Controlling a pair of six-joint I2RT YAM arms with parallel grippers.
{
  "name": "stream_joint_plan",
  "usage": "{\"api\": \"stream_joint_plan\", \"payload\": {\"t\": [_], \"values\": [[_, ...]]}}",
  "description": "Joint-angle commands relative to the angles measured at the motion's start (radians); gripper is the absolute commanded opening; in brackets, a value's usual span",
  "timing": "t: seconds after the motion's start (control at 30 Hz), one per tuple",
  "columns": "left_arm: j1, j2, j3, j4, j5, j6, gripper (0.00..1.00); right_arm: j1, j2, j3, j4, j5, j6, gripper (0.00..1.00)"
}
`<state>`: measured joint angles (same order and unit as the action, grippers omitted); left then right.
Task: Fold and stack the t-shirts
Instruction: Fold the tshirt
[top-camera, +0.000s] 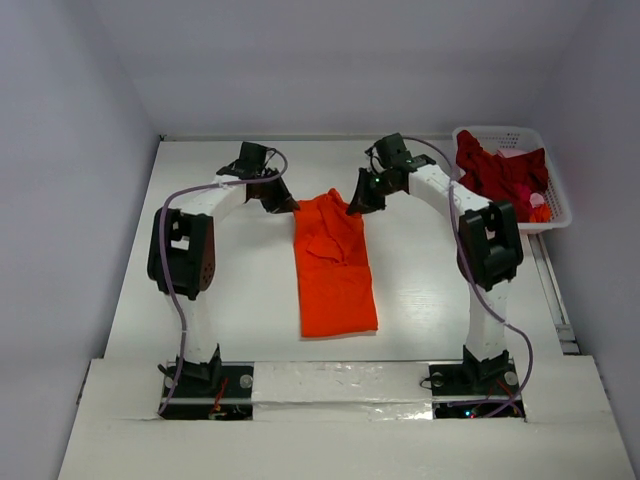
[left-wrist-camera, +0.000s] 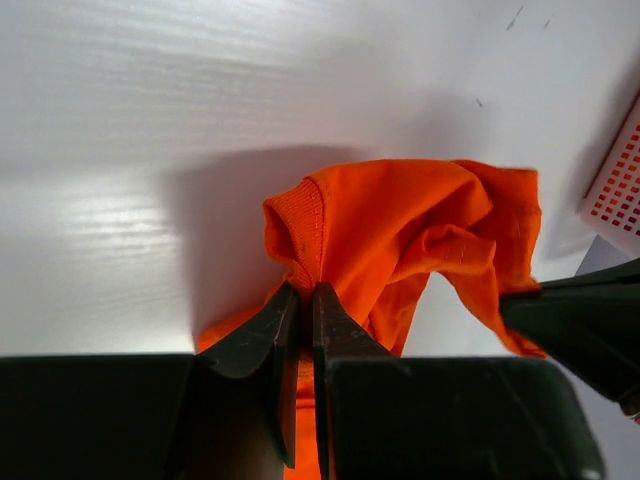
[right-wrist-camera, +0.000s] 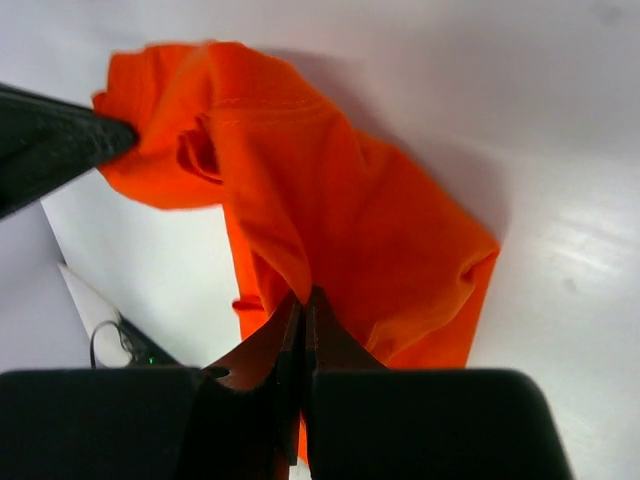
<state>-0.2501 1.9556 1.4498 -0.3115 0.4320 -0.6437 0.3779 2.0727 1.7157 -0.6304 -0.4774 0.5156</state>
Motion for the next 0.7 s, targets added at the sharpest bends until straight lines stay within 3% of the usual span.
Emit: {"api": "stream_joint_plan", "payload": {"t": [0.0,0.27,0.67], "values": [[-0.006,-0.133,-0.025,-0.052,-0.030,0.035,0.00,0.033,-0.100,-0.053,0.043,-0.026,0.010,0.00],[-0.026,-0.256,-0.088,-0.106,-0.062,0.044,0.00,0.044,-0.296,-0.257,0.110,0.046,0.077,0.00],[-0.107,-0.345,-0.161,-0.156,-0.098,0.044,0.00,0.044,-0.379,-0.360,0.117,0.023,0.087,0.00]]}}
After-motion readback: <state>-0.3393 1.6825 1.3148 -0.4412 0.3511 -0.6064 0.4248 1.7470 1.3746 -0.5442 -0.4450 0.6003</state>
